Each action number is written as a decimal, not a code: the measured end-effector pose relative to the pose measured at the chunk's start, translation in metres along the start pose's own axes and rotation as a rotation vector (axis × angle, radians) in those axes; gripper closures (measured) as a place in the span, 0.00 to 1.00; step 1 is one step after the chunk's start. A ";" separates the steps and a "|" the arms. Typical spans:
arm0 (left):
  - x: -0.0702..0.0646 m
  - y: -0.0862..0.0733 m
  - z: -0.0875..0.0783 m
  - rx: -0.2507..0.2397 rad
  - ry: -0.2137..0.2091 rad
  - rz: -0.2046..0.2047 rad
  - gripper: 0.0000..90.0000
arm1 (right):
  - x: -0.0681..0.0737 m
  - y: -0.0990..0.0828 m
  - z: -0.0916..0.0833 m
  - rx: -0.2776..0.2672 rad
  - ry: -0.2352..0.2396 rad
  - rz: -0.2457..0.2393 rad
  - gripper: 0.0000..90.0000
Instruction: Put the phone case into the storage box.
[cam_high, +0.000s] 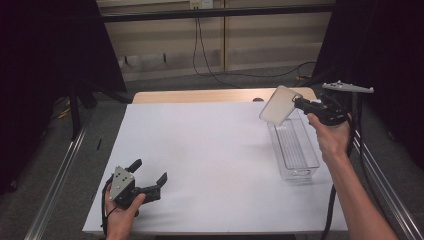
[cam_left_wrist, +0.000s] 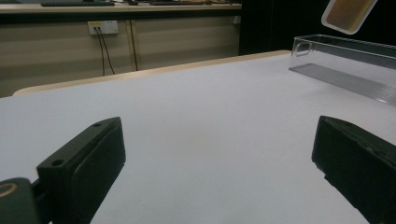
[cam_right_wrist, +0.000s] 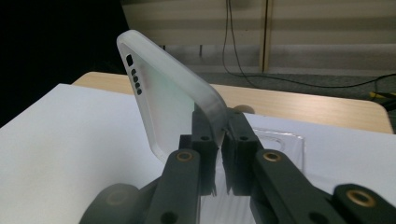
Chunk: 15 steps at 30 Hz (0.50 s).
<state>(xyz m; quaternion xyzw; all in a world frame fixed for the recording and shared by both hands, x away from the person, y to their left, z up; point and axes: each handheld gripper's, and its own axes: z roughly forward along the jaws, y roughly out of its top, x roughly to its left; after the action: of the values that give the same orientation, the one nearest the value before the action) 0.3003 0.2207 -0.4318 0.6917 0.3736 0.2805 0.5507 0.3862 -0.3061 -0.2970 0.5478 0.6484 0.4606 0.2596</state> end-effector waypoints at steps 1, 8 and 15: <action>0.000 0.000 0.000 -0.002 0.000 0.003 0.03 | -0.002 0.001 -0.001 -0.004 -0.004 -0.001 0.94; -0.003 0.000 0.010 0.002 -0.009 0.009 0.02 | -0.012 0.007 0.000 -0.006 -0.046 -0.024 0.94; -0.010 0.000 0.011 0.014 -0.048 0.041 0.02 | -0.021 0.006 0.005 0.013 -0.067 -0.026 0.94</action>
<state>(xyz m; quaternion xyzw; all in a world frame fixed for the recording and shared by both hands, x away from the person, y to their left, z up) 0.3030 0.2061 -0.4339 0.7095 0.3481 0.2725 0.5488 0.3986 -0.3248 -0.2979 0.5560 0.6494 0.4341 0.2838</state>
